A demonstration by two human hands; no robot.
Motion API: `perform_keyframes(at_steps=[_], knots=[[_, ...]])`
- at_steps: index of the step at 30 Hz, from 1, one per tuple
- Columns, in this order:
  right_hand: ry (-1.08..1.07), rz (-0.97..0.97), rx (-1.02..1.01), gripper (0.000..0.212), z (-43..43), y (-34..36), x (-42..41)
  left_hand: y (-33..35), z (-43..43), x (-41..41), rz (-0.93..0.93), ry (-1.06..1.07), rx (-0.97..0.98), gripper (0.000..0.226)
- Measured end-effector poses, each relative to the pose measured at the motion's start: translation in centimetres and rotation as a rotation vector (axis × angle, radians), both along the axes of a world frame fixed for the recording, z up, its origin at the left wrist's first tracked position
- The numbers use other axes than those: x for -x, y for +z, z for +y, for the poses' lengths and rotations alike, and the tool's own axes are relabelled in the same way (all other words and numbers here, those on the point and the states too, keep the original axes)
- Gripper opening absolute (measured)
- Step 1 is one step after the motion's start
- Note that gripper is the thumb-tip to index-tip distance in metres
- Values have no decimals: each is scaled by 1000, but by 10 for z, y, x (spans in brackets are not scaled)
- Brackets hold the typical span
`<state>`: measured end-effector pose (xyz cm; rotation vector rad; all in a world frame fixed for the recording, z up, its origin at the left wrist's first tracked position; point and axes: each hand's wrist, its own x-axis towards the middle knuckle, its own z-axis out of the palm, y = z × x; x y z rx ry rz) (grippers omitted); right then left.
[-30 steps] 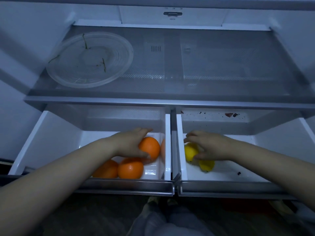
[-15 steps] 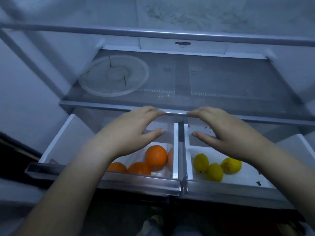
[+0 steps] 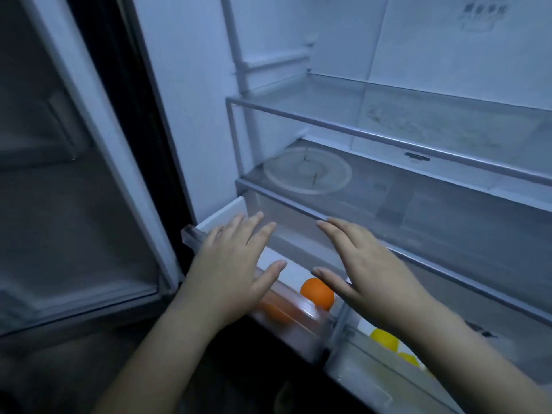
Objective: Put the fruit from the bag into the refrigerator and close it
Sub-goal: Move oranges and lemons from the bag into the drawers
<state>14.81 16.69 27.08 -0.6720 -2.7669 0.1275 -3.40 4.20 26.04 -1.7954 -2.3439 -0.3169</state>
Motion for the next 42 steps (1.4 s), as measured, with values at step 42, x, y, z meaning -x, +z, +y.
perform_keyframes(at_steps=[42], knots=[[1342,-122,50,64,-661,-54,368,-72,-735,92,-87,1438,-170,60]])
